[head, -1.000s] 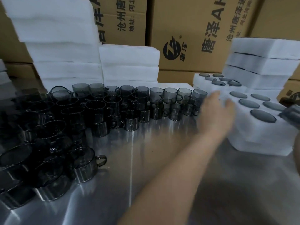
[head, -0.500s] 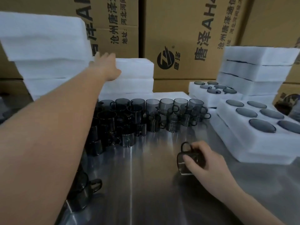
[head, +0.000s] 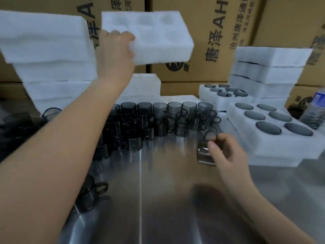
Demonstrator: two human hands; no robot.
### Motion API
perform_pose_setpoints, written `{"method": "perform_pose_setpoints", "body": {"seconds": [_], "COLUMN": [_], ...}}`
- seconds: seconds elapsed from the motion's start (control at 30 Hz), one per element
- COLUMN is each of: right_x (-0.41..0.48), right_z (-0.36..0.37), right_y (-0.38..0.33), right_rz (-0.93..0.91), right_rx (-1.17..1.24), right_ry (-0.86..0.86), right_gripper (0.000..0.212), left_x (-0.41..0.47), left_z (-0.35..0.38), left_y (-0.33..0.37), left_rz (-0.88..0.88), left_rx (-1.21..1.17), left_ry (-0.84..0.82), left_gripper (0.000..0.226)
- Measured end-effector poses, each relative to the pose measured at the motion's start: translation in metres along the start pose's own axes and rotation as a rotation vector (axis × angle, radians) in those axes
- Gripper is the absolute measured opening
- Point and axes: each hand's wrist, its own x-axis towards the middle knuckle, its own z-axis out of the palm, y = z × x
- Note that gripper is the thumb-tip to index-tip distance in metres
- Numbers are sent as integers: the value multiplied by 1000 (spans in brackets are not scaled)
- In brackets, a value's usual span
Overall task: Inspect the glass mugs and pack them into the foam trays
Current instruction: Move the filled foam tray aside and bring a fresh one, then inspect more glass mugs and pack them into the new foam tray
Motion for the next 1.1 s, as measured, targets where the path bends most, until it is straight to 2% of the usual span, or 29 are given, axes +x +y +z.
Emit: {"method": "perform_pose_setpoints", "body": {"seconds": [0.07, 0.17, 0.23, 0.3, 0.37, 0.5, 0.63, 0.67, 0.73, 0.8, 0.87, 0.93, 1.0, 1.1], "right_x": [0, -7, -15, -21, -24, -29, -27, -24, -16, -9, -4, 0, 6, 13], "right_z": [-10, -30, -44, -55, -59, -40, -10, -3, 10, 23, 35, 42, 45, 43], "right_y": [-19, -45, -56, -64, -72, -80, -77, -78, -81, -87, -93, -96, -98, -98], "right_rz": [-19, -107, -138, -135, -112, 3, 52, 63, 88, 77, -6, -115, -124, -76], "right_rx": [150, 223, 273, 322, 348, 402, 229, 191, 130, 59, -84, -262, -339, -235], "right_ry": [151, 366, 431, 414, 326, 41, -300, -378, -513, -618, -688, -748, -803, -933], "right_gripper": [10, 16, 14, 11, 9, 3, 13, 16, 18, 20, 25, 29, 31, 34], "left_x": [-27, -92, -148, -202, -249, -307, -318, -315, -298, -273, -248, -228, -221, -225], "left_z": [-18, -43, -65, -89, -105, -120, -129, -131, -131, -126, -111, -96, -83, -70], "left_y": [29, 64, 79, 86, 84, 77, 78, 78, 74, 66, 51, 37, 29, 23], "left_rz": [-39, -9, 55, 98, 121, 127, 132, 109, -12, -242, -477, -710, -829, -952], "left_rx": [-85, -109, -55, -62, -98, -82, -118, -159, -285, -422, -505, -607, -673, -766], "left_ry": [-7, -127, -205, -313, -356, -341, -307, -313, -294, -323, -353, -425, -516, -622], "left_gripper": [41, 38, 37, 47, 54, 48, 32, 37, 43, 37, 33, 40, 43, 43]}}
